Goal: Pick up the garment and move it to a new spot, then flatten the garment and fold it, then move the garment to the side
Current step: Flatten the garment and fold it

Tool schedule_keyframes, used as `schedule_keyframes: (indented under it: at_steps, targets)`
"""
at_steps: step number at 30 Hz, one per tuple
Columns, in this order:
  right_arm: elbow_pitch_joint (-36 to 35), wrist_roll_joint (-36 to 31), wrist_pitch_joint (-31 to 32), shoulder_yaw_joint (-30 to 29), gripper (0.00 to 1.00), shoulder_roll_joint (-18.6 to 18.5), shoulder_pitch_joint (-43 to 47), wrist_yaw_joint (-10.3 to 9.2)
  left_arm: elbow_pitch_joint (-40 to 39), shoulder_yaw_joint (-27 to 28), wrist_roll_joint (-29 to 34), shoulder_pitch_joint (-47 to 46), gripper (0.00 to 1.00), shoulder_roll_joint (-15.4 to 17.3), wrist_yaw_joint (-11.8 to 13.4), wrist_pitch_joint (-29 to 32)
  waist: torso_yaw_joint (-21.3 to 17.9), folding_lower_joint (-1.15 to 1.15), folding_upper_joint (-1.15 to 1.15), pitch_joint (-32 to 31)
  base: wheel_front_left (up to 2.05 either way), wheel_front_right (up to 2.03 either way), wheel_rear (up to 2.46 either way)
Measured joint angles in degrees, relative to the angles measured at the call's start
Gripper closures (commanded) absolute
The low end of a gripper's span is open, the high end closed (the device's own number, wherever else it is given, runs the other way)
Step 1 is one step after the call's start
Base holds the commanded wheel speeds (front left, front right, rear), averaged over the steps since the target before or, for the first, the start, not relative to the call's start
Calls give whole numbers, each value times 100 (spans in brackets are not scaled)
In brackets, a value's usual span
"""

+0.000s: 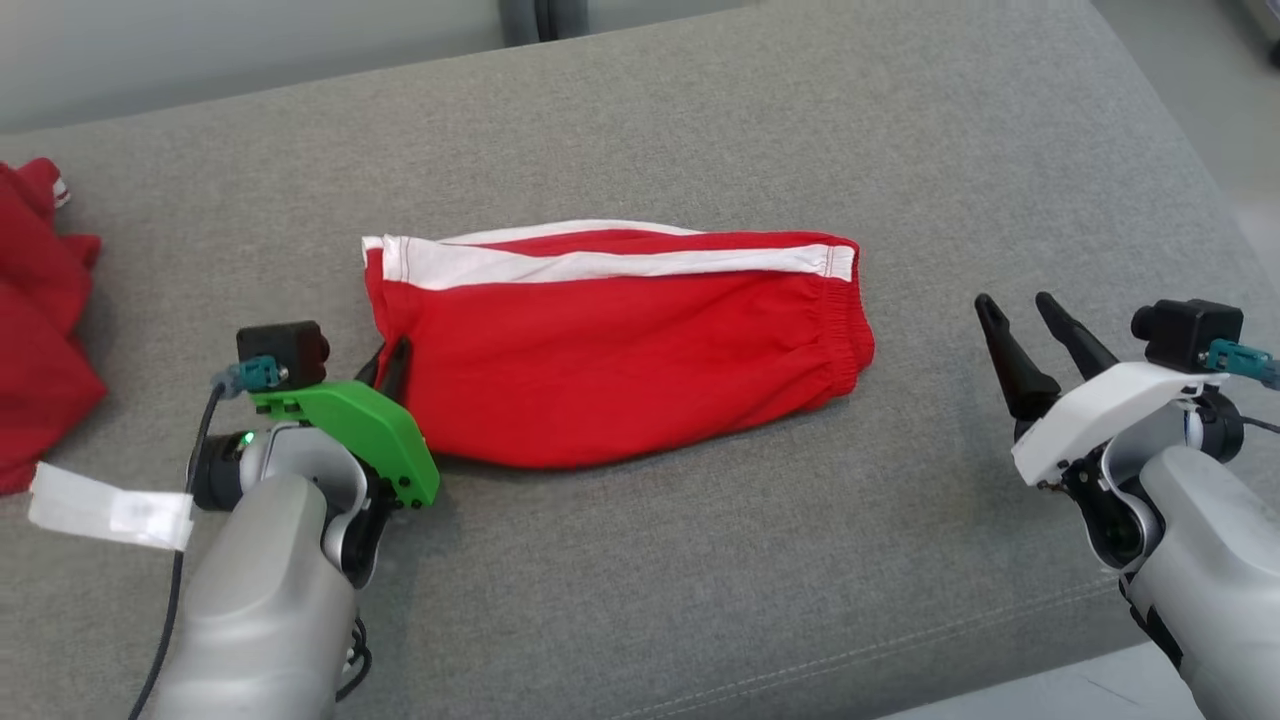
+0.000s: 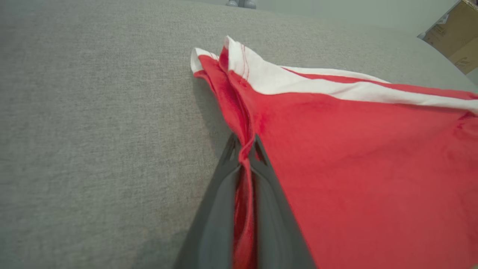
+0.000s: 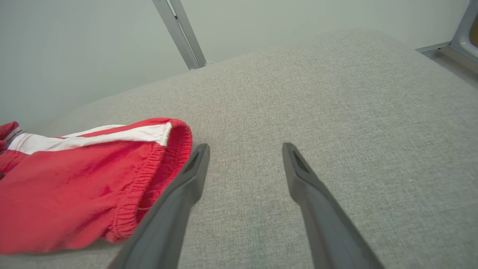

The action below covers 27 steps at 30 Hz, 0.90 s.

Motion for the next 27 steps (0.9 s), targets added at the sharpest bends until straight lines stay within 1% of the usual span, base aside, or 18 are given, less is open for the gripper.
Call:
schedule_keyframes:
  at_steps: [8, 10, 13, 18, 19, 20, 21, 22, 23, 24, 25, 26, 27]
  targets:
    - [-11, 175, 0, 171, 0, 34, 327, 0, -190, 16, -335, 676, 100, -8, -2, -410, 331, 0, 0, -398, 0, 0, 0]
    - [-35, 227, 9, 244, 0, 57, 375, 0, -223, 19, -405, 835, 100, -8, -2, -454, 401, 0, 0, -501, 0, 0, 0]
    - [-44, 308, 71, 337, 0, 96, 394, 0, -314, -42, -690, 1092, 100, -5, -3, -491, 496, 0, 0, -647, 0, 0, 0]
    - [-42, 446, 236, 445, 0, 234, 482, 0, -375, -183, -860, 1349, 100, -2, -2, -525, 602, 0, 0, -812, 0, 0, 0]
    - [-43, 446, 292, 492, 0, 257, 486, 0, -404, -197, -880, 1377, 90, -2, 7, -556, 624, 0, 0, -847, 0, 0, 0]
    - [-52, 447, 339, 527, 0, 278, 483, 0, -448, -210, -879, 1387, 75, 1, 26, -583, 644, 0, 0, -876, 0, 0, 0]
    - [-59, 459, 389, 547, 0, 308, 481, 0, -498, -222, -879, 1390, 67, 2, 65, -603, 660, 0, 0, -901, 0, 0, 0]
    - [-59, 487, 433, 560, 0, 347, 476, 0, -538, -237, -879, 1390, 44, 2, 100, -626, 675, 0, 0, -920, 0, 0, 0]
    - [-58, 492, 472, 571, 0, 378, 469, 0, -573, -250, -878, 1391, 39, 3, 138, -660, 686, 0, 0, -933, 0, 0, 0]
    - [-54, 493, 497, 583, 0, 397, 460, 0, -615, -272, -877, 1392, 38, 8, 164, -693, 694, 0, 0, -942, 0, 0, 0]
    - [-44, 493, 537, 601, 0, 400, 442, 0, -666, -288, -878, 1394, 31, 11, 202, -703, 700, 0, 0, -947, 0, 0, 0]
    - [-32, 492, 578, 620, 0, 396, 419, 0, -698, -314, -879, 1394, 27, 12, 210, -704, 705, 0, 0, -950, 0, 0, 0]
    - [-10, 493, 623, 631, 0, 391, 389, 0, -716, -365, -880, 1394, 27, 13, 211, -704, 713, 0, 0, -950, 0, 0, 0]
